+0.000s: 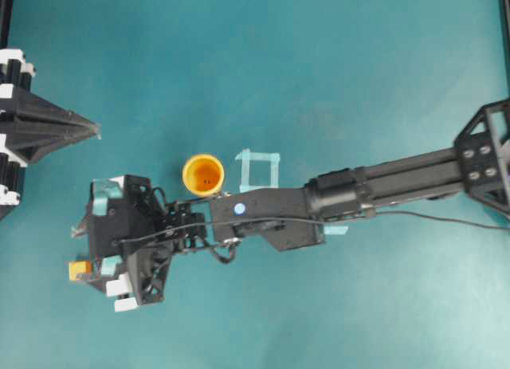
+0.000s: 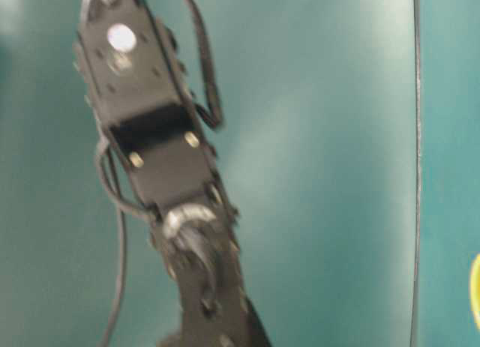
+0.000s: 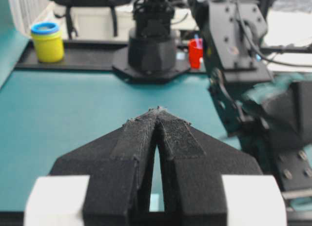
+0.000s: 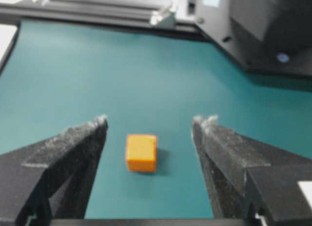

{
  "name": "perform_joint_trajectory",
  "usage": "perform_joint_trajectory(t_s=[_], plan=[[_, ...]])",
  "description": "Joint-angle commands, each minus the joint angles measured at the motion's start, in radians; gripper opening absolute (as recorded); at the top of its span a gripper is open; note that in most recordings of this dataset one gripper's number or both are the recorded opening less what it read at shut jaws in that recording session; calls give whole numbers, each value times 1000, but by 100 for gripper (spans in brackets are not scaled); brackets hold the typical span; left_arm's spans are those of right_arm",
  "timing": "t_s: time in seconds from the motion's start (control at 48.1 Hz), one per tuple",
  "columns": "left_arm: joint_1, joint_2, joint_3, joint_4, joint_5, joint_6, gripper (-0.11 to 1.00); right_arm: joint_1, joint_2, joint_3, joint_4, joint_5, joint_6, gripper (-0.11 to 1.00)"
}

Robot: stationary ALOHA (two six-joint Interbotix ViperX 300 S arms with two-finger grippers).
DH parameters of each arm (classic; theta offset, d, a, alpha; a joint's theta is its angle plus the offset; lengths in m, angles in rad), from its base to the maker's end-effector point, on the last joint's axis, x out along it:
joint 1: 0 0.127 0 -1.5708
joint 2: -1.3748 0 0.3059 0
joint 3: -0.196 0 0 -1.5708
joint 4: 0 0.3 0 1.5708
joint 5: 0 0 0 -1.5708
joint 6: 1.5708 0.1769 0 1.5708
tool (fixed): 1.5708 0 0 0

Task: Move the block toward the cup with right arm.
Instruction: 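Lower the open right gripper around the orange block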

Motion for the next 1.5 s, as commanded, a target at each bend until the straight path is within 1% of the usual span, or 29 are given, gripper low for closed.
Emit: perform_joint_trajectory(t_s=[0.0, 0.229, 0.436, 0.976, 1.475], plan=[[2, 8, -28, 2, -5, 0, 0, 8, 5, -67, 5, 0, 5, 67], [0, 8, -28, 3, -5, 0, 0, 8, 94, -170, 5, 29, 48, 67], [2, 9, -28, 3, -6, 0, 0, 8, 153, -221, 5, 29, 57, 67], [2, 9, -28, 3, -5, 0, 0, 9, 239, -278, 5, 23, 57, 67], [2, 9, -28, 3, -6, 2, 0, 9, 261, -282, 5, 21, 55, 67]])
